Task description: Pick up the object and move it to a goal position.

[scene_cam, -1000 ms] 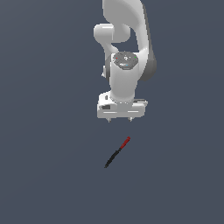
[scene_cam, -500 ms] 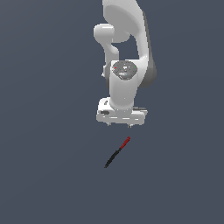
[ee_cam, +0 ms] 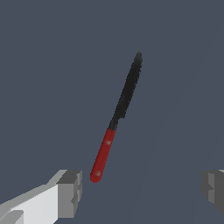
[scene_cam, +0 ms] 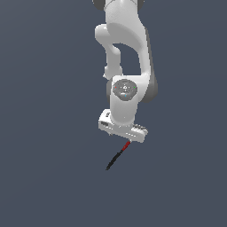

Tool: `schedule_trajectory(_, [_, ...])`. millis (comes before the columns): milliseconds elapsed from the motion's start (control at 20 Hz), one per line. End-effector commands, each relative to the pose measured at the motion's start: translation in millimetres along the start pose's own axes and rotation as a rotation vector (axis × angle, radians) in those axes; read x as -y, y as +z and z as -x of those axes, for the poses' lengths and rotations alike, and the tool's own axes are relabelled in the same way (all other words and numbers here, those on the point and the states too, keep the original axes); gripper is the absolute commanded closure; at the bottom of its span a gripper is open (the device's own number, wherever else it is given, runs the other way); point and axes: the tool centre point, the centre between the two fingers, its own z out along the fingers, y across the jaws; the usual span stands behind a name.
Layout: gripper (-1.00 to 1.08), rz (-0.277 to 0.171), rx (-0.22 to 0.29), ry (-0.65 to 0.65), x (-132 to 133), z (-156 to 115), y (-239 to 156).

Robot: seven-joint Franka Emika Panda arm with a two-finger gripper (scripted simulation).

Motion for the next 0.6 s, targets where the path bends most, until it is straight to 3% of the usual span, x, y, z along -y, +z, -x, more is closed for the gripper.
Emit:
schedule_trajectory(0, [-0.92,0.001,0.0,0.073,2,-8,11])
schedule_trajectory(550, [-0.92,0.005,-0.002,0.304,10,-31,48])
